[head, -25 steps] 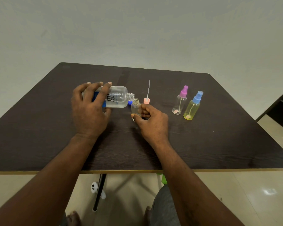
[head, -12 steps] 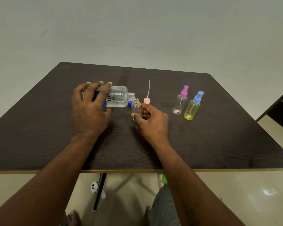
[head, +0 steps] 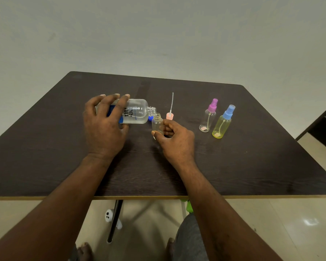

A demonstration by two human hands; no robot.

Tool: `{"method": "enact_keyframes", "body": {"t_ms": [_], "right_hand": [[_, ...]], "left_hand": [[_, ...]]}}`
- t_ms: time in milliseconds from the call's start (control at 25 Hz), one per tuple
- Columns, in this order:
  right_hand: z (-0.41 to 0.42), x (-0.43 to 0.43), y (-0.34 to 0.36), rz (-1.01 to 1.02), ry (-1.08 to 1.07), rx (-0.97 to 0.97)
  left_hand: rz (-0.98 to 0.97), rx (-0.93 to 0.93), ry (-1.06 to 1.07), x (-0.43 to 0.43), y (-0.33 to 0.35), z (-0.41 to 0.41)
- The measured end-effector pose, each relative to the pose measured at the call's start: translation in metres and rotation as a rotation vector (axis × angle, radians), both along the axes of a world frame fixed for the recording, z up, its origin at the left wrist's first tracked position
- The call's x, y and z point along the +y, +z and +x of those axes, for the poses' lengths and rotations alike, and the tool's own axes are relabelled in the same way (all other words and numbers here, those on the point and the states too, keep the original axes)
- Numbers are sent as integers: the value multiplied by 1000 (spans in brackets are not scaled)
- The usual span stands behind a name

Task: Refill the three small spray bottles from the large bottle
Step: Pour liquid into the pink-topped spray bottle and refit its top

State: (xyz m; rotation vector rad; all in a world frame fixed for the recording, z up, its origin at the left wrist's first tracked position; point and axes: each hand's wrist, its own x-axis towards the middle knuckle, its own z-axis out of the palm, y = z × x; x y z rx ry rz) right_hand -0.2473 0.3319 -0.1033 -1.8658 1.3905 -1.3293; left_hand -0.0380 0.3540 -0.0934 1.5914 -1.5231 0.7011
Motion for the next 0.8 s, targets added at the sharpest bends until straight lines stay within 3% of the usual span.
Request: {"method": "enact_keyframes", "body": {"t_ms": [800], "right_hand": [[-1,0,1,-15,2,9]], "left_hand": [[-12,-1,0,0,0,-1]]}}
